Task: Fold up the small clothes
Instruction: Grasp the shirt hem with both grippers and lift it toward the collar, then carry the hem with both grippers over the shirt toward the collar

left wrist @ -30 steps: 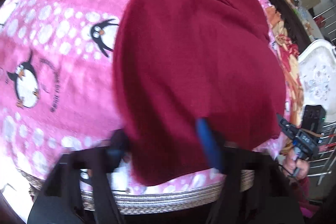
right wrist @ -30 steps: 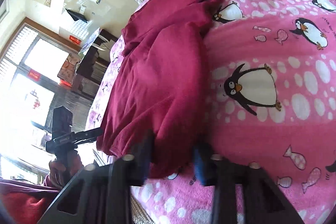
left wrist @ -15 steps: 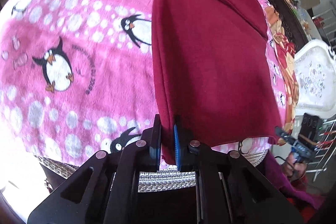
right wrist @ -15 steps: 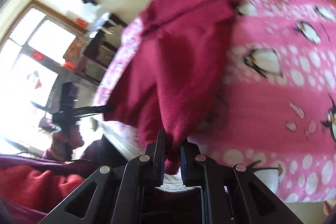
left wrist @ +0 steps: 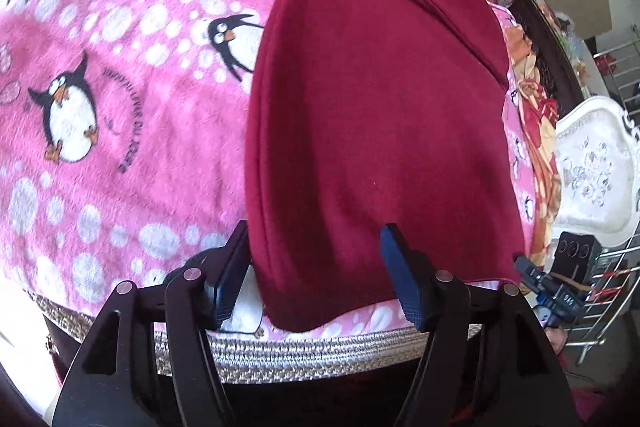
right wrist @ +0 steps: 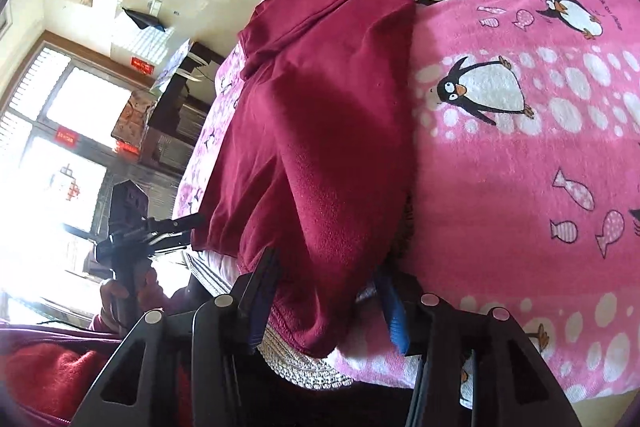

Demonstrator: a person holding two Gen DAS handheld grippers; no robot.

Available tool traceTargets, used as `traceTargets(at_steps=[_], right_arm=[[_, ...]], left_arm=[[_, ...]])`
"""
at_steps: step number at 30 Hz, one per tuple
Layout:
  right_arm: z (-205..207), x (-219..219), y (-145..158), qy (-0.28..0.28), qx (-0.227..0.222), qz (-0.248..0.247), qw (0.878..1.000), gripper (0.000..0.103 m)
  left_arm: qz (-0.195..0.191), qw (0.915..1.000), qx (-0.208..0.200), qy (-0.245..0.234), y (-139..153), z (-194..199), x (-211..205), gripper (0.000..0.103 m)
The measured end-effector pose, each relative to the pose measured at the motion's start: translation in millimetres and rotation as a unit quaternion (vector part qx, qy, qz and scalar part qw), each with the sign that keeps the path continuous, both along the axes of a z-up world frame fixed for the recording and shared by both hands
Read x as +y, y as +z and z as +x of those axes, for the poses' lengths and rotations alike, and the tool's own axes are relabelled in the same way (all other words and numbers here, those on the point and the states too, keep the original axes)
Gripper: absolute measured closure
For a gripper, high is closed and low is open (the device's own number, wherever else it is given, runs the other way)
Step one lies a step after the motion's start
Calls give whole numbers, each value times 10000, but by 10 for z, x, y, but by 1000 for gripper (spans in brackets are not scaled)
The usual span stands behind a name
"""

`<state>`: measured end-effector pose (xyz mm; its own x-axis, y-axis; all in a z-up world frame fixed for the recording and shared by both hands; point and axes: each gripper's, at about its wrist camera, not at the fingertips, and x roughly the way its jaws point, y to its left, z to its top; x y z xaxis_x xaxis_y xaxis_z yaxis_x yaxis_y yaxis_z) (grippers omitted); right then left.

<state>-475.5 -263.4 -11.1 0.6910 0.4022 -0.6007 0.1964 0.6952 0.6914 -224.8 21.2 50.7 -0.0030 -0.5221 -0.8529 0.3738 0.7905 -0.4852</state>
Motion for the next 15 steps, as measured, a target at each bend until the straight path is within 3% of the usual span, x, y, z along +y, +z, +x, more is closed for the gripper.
traceTargets(at_steps=[2,3,4,5,7,12,15], right_arm=[[5,1,-13,30,-16,8,10000,58],[10,16,-5,89,-8,-70,9999,63],[33,52,19,194,10,-265,9995,78],[43,73,48,204,-36,-378,9991,85],[15,71,119,225,-232,-372,9988,92],[11,36,485,397,-769,-359,9956,93],[40,47,616,643,-875,-366,9934,93]], left_arm=[[87,9998,-127,-148,0,-5,-68,38],[180,9992,-227,-275,13,-16,-102,44],[244,9986,-312,-350,14,-23,-135,57],[262,9984,-251,-425,-3,-16,-148,95],[162,9991,-70,-388,-26,31,-132,96],[-135,9992,-204,-305,252,154,86,96],[-100,9993,-298,-194,344,215,240,96]])
